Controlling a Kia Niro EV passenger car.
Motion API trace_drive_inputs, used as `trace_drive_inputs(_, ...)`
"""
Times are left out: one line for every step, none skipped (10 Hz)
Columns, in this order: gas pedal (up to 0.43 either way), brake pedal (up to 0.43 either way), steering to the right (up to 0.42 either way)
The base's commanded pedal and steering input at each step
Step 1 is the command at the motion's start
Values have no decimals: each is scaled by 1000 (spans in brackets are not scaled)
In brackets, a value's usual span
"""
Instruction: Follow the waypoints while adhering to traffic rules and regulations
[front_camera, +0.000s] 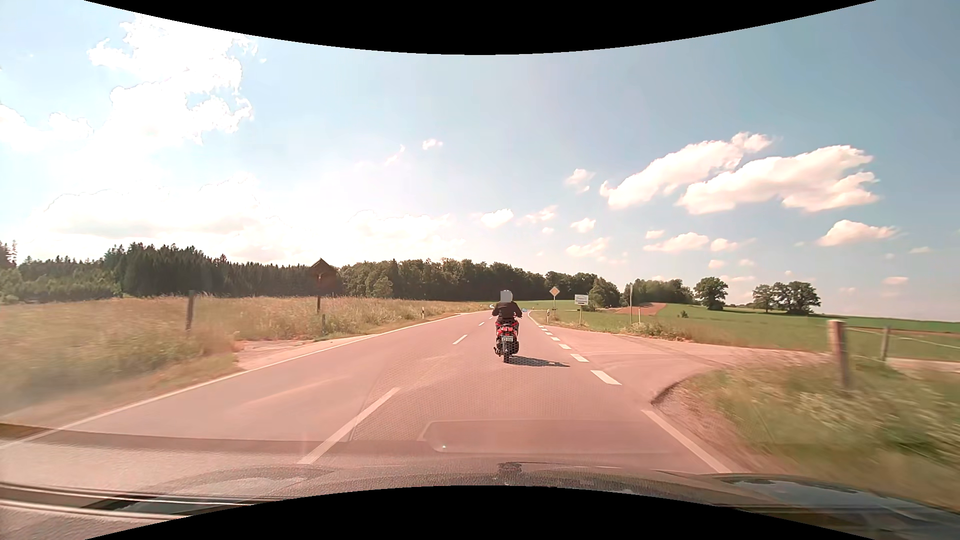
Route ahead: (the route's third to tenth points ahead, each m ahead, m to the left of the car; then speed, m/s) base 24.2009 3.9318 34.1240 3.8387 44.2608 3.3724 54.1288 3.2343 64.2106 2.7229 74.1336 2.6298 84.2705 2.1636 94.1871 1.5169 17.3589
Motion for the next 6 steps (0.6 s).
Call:
trace_drive_inputs(209, 6, 3)
trace_drive_inputs(209, 6, 3)
trace_drive_inputs(209, 6, 3)
trace_drive_inputs(209, 6, 3)
trace_drive_inputs(209, 6, 3)
trace_drive_inputs(209, 6, 3)
